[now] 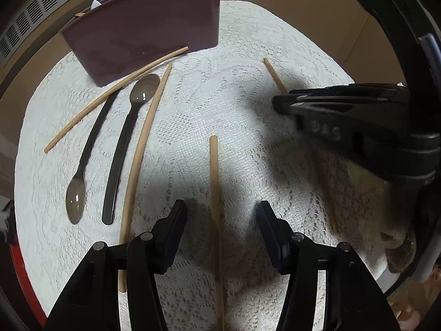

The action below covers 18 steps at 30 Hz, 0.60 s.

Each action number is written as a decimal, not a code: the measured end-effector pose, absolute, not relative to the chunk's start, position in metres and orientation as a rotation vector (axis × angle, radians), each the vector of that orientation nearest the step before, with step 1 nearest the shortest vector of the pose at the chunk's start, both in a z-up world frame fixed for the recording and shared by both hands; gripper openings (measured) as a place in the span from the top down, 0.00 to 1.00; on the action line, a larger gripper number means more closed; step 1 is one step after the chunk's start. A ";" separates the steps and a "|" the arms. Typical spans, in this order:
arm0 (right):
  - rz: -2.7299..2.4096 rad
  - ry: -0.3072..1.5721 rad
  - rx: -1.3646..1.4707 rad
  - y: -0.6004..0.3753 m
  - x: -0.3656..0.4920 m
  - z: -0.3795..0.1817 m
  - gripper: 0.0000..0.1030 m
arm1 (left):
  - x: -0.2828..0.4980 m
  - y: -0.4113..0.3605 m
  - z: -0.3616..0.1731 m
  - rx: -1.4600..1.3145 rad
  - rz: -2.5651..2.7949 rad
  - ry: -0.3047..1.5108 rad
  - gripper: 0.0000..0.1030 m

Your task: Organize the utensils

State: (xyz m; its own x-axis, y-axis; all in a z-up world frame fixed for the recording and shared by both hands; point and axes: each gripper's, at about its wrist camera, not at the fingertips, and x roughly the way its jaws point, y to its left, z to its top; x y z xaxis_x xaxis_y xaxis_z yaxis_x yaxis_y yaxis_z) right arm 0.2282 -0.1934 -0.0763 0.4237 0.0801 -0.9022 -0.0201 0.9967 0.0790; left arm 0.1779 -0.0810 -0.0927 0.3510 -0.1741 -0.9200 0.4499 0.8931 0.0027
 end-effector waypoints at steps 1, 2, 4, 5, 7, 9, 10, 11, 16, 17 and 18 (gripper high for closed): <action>0.072 1.135 0.082 -0.198 0.227 -0.075 0.91 | 0.179 -0.080 -0.092 0.271 -0.415 1.157 0.47; 0.084 1.136 0.108 -0.203 0.226 -0.074 0.93 | 0.181 -0.082 -0.093 0.271 -0.415 1.163 0.47; 0.096 1.127 0.132 -0.211 0.218 -0.073 0.94 | 0.183 -0.083 -0.093 0.277 -0.409 1.174 0.47; 0.099 1.119 0.136 -0.212 0.214 -0.072 0.94 | 0.183 -0.085 -0.093 0.279 -0.403 1.177 0.47; 0.114 1.109 0.150 -0.216 0.207 -0.070 0.94 | 0.188 -0.090 -0.094 0.286 -0.396 1.180 0.47; 0.129 1.095 0.169 -0.220 0.199 -0.065 0.94 | 0.196 -0.095 -0.096 0.282 -0.394 1.183 0.48; 0.135 1.089 0.179 -0.221 0.196 -0.063 0.94 | 0.198 -0.096 -0.096 0.275 -0.390 1.183 0.50; 0.140 1.083 0.188 -0.222 0.193 -0.060 0.94 | 0.200 -0.097 -0.096 0.272 -0.384 1.179 0.52; 0.156 1.053 0.214 -0.225 0.183 -0.044 0.94 | 0.187 -0.104 -0.095 0.275 -0.396 1.138 0.89; 0.159 1.048 0.216 -0.225 0.180 -0.041 0.94 | 0.181 -0.105 -0.095 0.284 -0.397 1.128 0.90; 0.160 1.043 0.216 -0.225 0.180 -0.038 0.94 | 0.175 -0.107 -0.096 0.292 -0.397 1.114 0.92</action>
